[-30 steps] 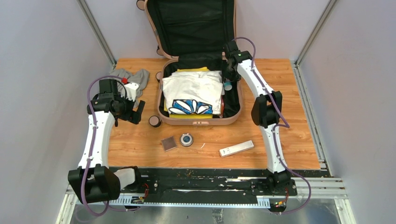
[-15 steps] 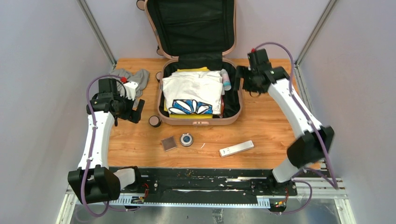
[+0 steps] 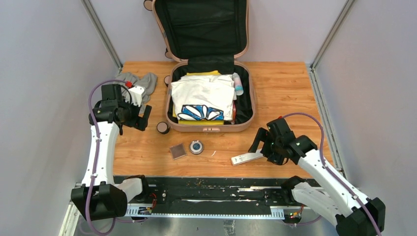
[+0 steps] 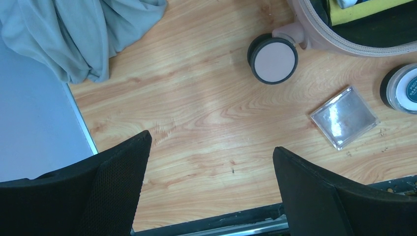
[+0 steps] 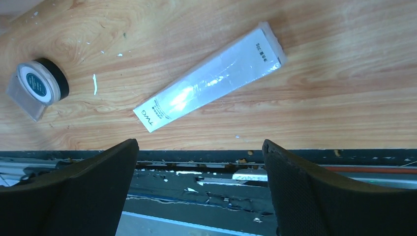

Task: Pack the luggage
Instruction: Place the makeup in the luggage, then pick up the makeup from the center of the board, then place the makeup in the luggage.

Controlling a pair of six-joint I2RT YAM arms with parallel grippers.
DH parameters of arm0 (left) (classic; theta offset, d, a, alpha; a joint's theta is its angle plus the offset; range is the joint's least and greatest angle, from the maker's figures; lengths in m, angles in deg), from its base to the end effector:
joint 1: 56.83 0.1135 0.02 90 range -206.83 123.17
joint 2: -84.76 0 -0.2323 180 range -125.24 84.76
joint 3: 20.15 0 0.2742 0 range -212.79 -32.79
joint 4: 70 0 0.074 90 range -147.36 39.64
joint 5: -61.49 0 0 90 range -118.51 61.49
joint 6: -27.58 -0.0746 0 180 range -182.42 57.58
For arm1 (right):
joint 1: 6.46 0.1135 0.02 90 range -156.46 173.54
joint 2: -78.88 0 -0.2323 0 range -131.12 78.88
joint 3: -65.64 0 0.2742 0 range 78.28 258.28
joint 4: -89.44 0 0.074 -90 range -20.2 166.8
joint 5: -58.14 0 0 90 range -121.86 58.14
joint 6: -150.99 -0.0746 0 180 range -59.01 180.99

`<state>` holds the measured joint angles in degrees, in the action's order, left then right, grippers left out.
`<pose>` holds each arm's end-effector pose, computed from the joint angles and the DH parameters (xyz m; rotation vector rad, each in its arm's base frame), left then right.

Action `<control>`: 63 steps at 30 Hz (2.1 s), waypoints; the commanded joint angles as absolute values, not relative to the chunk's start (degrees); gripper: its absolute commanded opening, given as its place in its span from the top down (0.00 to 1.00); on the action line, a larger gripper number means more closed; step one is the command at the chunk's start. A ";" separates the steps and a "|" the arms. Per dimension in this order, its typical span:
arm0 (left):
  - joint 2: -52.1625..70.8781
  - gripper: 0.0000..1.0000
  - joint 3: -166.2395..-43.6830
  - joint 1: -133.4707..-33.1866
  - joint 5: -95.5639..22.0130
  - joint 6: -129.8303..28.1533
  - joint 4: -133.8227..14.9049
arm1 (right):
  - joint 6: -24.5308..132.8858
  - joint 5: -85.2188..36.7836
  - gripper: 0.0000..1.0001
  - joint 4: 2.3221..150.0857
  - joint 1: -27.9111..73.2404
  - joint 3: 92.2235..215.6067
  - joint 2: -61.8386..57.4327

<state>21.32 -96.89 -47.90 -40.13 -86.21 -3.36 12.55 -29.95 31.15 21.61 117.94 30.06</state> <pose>0.2698 0.0272 0.2664 0.4025 2.4418 -0.0107 0.1986 0.1087 0.1836 0.4506 2.5866 0.5499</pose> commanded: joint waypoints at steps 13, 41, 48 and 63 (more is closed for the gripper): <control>22.91 0.00 -98.71 -47.51 -40.68 -86.47 -1.28 | -8.65 -36.43 0.04 40.06 27.60 117.18 12.26; 21.00 0.00 -99.94 -47.51 -41.93 -86.95 -1.37 | 25.78 -46.22 1.00 28.26 21.47 142.79 12.84; 21.13 0.00 -99.52 -47.51 -42.17 -87.21 -1.28 | 41.05 -39.53 1.00 25.65 15.90 174.73 -8.27; 18.86 0.00 -99.79 -47.51 -43.04 -88.42 -1.38 | 60.56 -45.57 1.00 19.70 14.71 213.58 -48.13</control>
<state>20.08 -98.48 -47.90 -41.60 -87.52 -1.89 55.23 -43.30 18.65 15.67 214.90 -51.31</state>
